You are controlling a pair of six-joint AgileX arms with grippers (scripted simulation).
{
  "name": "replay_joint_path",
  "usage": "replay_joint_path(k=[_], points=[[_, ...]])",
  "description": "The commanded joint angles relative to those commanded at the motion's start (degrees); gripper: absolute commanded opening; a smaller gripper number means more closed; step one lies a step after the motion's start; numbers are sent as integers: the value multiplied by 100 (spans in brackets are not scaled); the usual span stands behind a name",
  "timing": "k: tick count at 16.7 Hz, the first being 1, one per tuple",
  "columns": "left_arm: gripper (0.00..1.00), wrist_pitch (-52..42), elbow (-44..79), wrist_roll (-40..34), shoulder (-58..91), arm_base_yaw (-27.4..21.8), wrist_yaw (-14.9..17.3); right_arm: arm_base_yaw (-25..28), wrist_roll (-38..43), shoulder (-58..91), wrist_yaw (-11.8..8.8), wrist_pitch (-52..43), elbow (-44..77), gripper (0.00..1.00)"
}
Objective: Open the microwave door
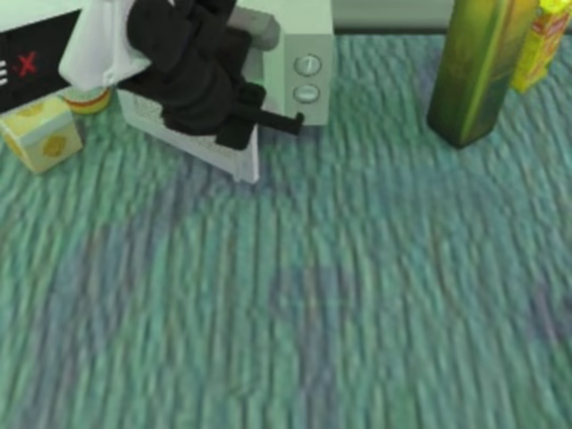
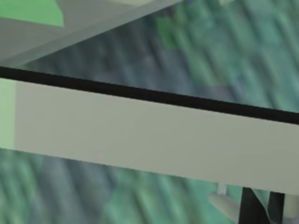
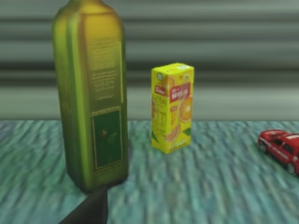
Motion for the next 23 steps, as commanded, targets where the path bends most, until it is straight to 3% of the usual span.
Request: replay_joint_path(k=[8,17,23], points=[[0,0,0,0,0,0,0,0,0,0,0,0,0,100],[0,94,-520,783,-408,247,458,0,0,0,0,0,0,100],[0,103,-530,809,-427,256,473,0,0,0,0,0,0,100]])
